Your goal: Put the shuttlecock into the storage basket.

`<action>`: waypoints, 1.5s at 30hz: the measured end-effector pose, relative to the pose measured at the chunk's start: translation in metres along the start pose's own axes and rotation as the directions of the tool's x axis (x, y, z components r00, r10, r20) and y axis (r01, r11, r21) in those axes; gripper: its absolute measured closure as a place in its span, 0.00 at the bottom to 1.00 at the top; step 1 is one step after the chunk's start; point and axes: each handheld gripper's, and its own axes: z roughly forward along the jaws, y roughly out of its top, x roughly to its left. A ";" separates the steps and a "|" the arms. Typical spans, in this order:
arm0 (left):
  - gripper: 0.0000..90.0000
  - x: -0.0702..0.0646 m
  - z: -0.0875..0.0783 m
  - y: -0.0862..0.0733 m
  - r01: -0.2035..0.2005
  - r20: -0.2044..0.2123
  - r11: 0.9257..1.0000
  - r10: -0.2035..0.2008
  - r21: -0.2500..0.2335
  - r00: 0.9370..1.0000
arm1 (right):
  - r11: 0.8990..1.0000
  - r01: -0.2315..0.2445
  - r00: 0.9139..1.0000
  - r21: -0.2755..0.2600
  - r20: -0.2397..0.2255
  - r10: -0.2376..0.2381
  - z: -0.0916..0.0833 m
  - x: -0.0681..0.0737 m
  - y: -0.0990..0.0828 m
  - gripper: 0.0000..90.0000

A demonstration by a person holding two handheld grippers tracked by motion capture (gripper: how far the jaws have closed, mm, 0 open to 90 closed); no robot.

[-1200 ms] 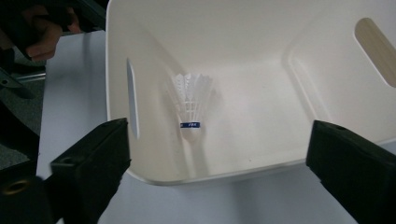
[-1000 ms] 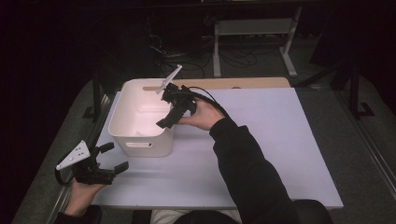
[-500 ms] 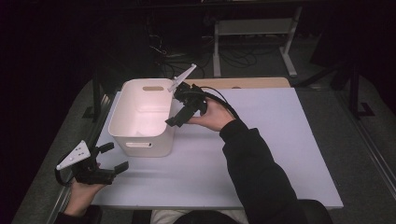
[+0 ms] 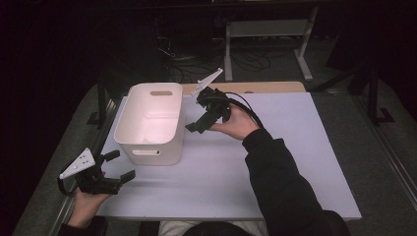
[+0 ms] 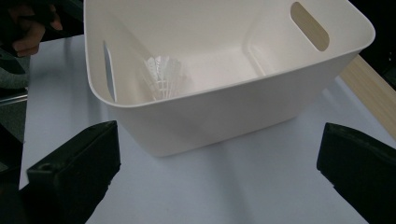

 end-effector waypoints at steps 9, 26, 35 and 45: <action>0.00 0.000 0.000 0.000 0.001 0.001 1.000 -0.001 0.000 1.000 | 1.000 -0.002 1.000 -0.011 0.007 0.002 -0.008 -0.001 -0.009 0.00; 0.00 -0.001 0.000 0.000 0.001 0.003 1.000 -0.001 0.004 1.000 | 0.999 -0.031 0.999 -0.028 0.028 0.032 -0.018 -0.007 -0.034 0.00; 0.00 -0.001 0.000 0.000 0.001 0.001 1.000 -0.001 0.004 1.000 | 0.998 -0.048 0.998 -0.044 0.043 0.050 -0.026 -0.009 -0.049 0.00; 0.00 0.000 0.000 0.000 0.001 0.000 1.000 -0.001 0.005 1.000 | 0.995 -0.077 0.995 -0.070 0.059 0.081 -0.039 -0.015 -0.068 0.00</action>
